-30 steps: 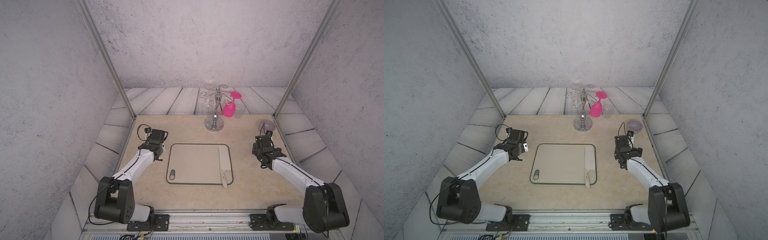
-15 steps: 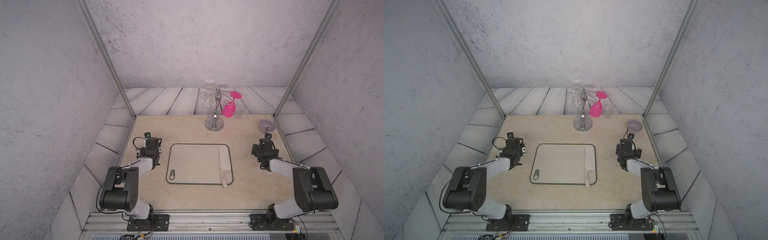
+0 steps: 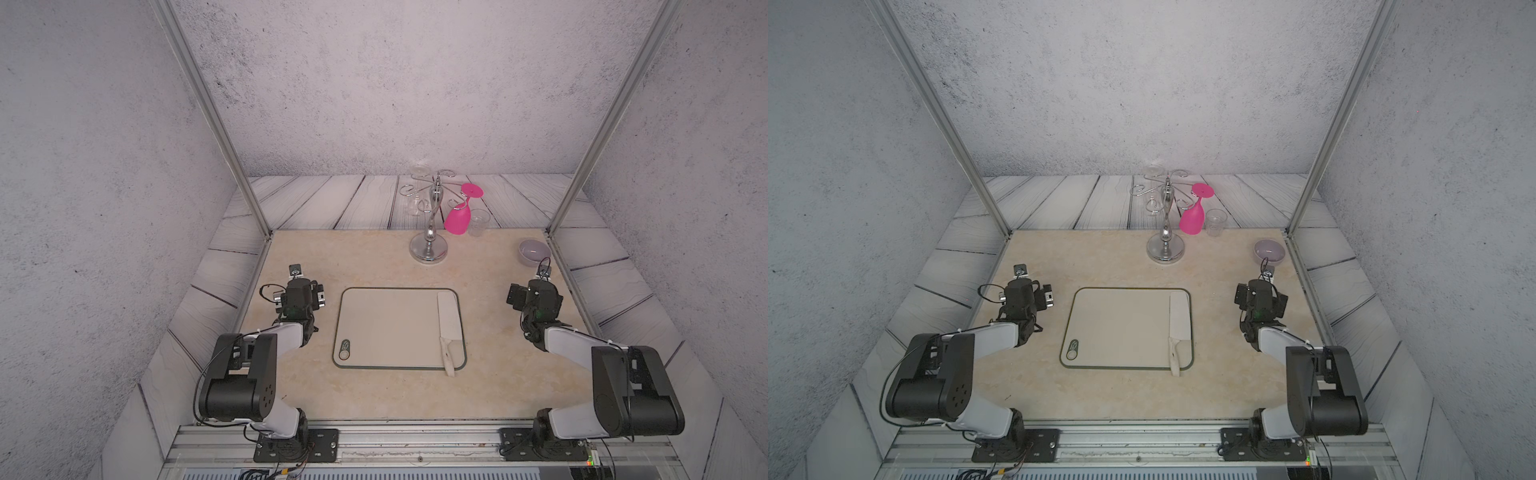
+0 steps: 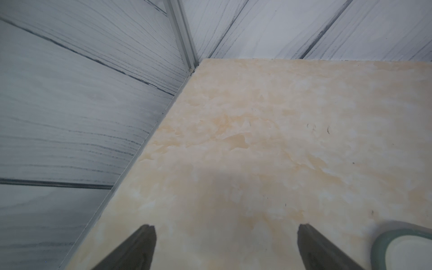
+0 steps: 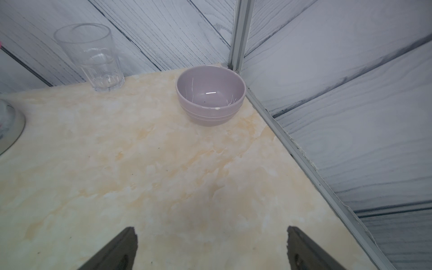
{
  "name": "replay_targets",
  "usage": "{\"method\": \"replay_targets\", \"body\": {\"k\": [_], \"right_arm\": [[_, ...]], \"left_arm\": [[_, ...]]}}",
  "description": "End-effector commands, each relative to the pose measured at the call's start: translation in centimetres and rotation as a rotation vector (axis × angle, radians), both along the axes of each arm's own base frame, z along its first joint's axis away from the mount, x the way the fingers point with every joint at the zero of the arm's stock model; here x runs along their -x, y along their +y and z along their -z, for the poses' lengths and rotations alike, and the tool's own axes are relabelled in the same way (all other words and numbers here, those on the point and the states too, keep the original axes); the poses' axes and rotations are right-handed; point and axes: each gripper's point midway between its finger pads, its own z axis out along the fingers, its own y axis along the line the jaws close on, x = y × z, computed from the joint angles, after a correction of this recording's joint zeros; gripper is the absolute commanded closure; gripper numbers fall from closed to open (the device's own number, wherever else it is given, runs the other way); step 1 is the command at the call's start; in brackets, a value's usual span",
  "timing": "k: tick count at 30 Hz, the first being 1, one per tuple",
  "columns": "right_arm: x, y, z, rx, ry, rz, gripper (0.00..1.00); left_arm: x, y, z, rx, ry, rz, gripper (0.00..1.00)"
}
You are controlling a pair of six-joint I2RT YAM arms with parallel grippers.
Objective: Align the knife with the edge of the cutting board
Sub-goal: Reset both arms
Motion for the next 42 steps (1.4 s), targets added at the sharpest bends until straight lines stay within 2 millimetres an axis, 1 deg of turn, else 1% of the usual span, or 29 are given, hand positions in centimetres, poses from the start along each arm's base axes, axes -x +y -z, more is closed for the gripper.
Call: {"method": "replay_targets", "body": {"k": [1,2,3,4,5,6,7,9,33,34,35,37,38,40,42], "right_arm": [[-0.6,1.2,0.5,0.005,-0.079,-0.092,0.01],[-0.5,1.6,1.1,-0.004,-0.064,-0.115,0.01],[-0.5,2.1,1.5,-0.004,-0.053,-0.151,0.01],[-0.5,2.5,1.6,-0.001,-0.058,-0.177,0.01],[-0.6,2.6,1.6,-0.002,-0.060,-0.184,0.01],[-0.6,2.7,1.6,-0.003,-0.058,-0.189,0.01],[-0.6,2.8,1.6,-0.004,-0.050,-0.192,0.01],[-0.8,2.7,1.7,-0.004,-0.036,-0.192,0.01],[-0.8,2.9,1.7,-0.007,-0.034,-0.195,0.01],[-0.9,3.3,1.8,-0.014,-0.032,-0.225,0.01],[-1.2,4.7,1.9,-0.023,-0.024,-0.311,0.01],[-0.9,6.2,1.9,-0.042,-0.033,-0.429,0.01],[-0.6,7.5,1.7,-0.075,-0.048,-0.528,0.01],[-0.4,7.9,1.6,-0.085,-0.054,-0.571,0.01],[-0.3,7.9,1.7,-0.084,-0.051,-0.574,0.01]], "left_arm": [[0.3,-0.7,-0.7,0.009,-0.083,0.059,0.00],[0.5,-1.0,-0.2,0.009,-0.102,0.079,0.00],[0.3,-1.3,-0.5,-0.001,-0.144,0.102,0.00],[0.1,-1.4,-0.8,-0.003,-0.149,0.107,0.00],[0.1,-1.4,-0.7,0.005,-0.121,0.105,0.00],[0.2,-1.4,-0.2,0.015,-0.090,0.109,0.00],[0.1,-1.4,-0.4,0.015,-0.107,0.109,0.00],[0.1,-1.3,-0.4,0.018,-0.099,0.108,0.00],[0.1,-1.4,-0.5,0.017,-0.103,0.110,0.00],[0.1,-1.4,-0.5,0.017,-0.103,0.110,0.00],[0.1,-1.3,-0.5,0.017,-0.104,0.109,0.00],[0.1,-1.3,-0.5,0.017,-0.104,0.109,0.00],[0.1,-1.4,-0.5,0.017,-0.104,0.110,0.00],[0.1,-1.3,-0.5,0.017,-0.104,0.109,0.00],[0.1,-1.4,-0.5,0.017,-0.103,0.110,0.00]]}}
